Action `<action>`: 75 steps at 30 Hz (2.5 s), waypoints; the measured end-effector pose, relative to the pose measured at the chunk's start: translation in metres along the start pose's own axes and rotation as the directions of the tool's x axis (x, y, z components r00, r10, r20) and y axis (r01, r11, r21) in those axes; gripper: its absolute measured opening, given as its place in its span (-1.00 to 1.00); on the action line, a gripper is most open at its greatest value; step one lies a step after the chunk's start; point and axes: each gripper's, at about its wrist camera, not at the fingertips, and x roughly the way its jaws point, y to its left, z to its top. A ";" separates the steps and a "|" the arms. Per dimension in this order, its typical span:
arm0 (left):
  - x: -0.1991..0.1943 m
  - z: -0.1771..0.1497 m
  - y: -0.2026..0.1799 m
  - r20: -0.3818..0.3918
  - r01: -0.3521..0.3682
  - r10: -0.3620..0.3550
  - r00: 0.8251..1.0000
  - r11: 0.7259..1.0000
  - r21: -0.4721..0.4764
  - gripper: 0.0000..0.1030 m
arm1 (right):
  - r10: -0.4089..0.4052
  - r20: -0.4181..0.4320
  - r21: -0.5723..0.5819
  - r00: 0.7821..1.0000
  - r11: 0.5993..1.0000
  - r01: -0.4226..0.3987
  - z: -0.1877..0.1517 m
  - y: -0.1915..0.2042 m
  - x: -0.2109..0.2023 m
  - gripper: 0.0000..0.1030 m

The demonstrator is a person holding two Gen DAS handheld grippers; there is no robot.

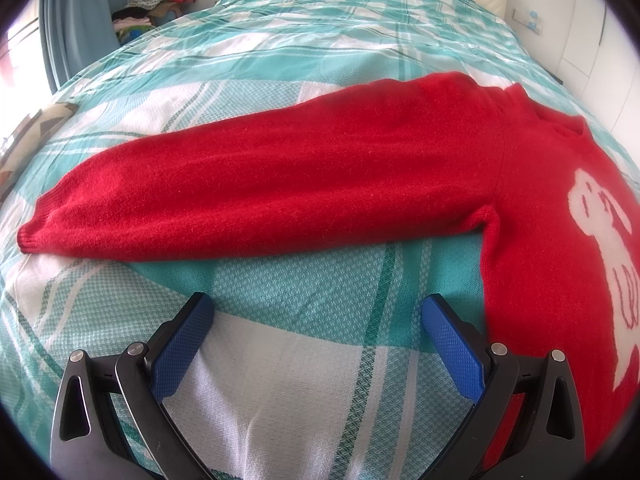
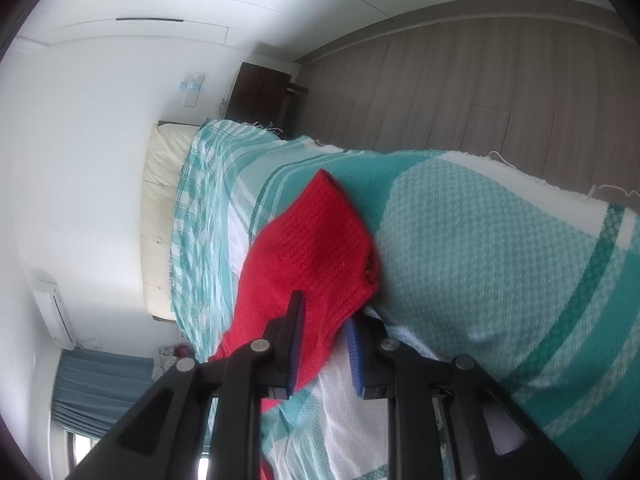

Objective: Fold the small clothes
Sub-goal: 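Grasp the red sweater's sleeve cuff with the right gripper and lift it, then fold the sleeve across the sweater body and open the right gripper, then grasp the other sleeve cuff with the left gripper and lift it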

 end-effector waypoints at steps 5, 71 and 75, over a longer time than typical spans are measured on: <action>0.001 0.000 0.001 -0.001 0.003 -0.003 1.000 1.000 -0.003 0.99 | 0.031 0.018 0.032 0.999 0.999 -0.032 0.002 -0.004 0.005 -0.61; -0.001 -0.003 -0.005 0.021 -0.037 0.037 0.999 0.999 0.014 0.99 | -0.413 0.252 -0.888 0.875 0.261 0.378 -0.239 0.119 0.127 0.82; -0.001 -0.003 -0.006 0.021 -0.040 0.040 0.999 0.999 0.017 0.99 | -0.402 0.239 -0.888 0.884 0.278 0.366 -0.237 0.117 0.125 0.84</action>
